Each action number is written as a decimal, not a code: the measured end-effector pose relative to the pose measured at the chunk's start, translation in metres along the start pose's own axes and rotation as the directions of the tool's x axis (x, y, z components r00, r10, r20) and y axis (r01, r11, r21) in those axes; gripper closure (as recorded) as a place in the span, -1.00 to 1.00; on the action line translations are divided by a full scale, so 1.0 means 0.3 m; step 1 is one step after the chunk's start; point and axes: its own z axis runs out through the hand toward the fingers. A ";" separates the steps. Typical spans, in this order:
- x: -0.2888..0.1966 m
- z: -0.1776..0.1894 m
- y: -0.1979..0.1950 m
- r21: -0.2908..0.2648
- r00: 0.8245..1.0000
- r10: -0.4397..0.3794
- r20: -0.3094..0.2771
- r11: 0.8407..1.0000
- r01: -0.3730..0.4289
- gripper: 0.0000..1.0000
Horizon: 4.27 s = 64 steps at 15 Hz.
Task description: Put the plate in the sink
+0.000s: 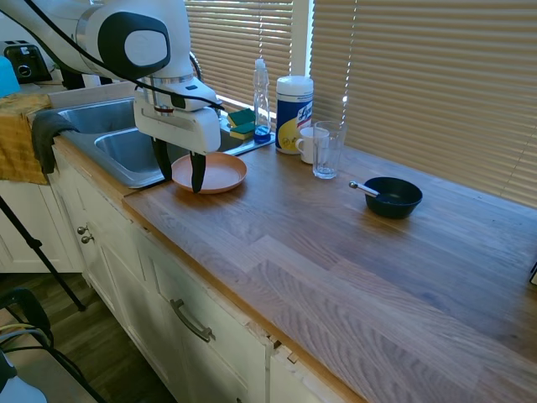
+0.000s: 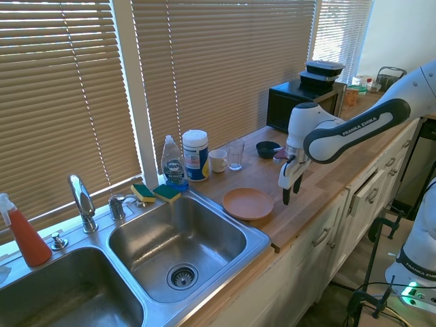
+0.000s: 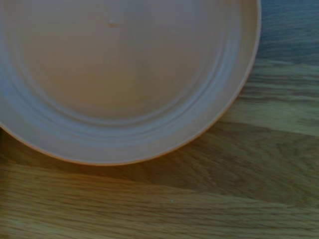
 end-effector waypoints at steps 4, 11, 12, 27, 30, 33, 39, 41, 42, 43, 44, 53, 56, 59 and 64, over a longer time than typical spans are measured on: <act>0.015 0.000 -0.009 0.014 1.000 -0.009 -0.009 1.000 0.009 -1.00; 0.237 0.089 -0.128 0.090 0.996 0.077 0.046 0.993 -0.081 -1.00; 0.272 0.103 -0.145 0.101 0.994 0.088 0.062 0.990 -0.094 -1.00; 0.450 0.207 -0.218 0.184 0.973 0.083 0.217 0.975 -0.124 1.00; 0.450 0.209 -0.220 0.193 0.971 0.080 0.224 0.973 -0.124 1.00; 0.454 0.213 -0.228 0.197 0.969 0.068 0.238 0.973 -0.117 1.00; 0.480 0.228 -0.238 0.193 0.966 0.061 0.252 0.975 -0.112 1.00; 0.493 0.233 -0.247 0.198 0.967 0.052 0.251 0.975 -0.104 1.00; 0.497 0.235 -0.250 0.200 0.967 0.047 0.250 0.975 -0.099 1.00; 0.502 0.238 -0.250 0.201 0.967 0.043 0.250 0.975 -0.095 1.00; 0.503 0.241 -0.250 0.201 0.967 0.041 0.251 0.975 -0.093 1.00; 0.524 0.235 -0.237 0.246 0.960 -0.022 0.279 0.968 -0.049 1.00; 0.537 0.235 -0.216 0.281 0.952 -0.067 0.300 0.960 -0.021 1.00; 0.536 0.197 -0.237 0.301 0.949 -0.100 0.298 0.953 0.006 1.00; 0.395 0.016 -0.422 0.332 0.956 -0.135 0.260 0.942 0.043 1.00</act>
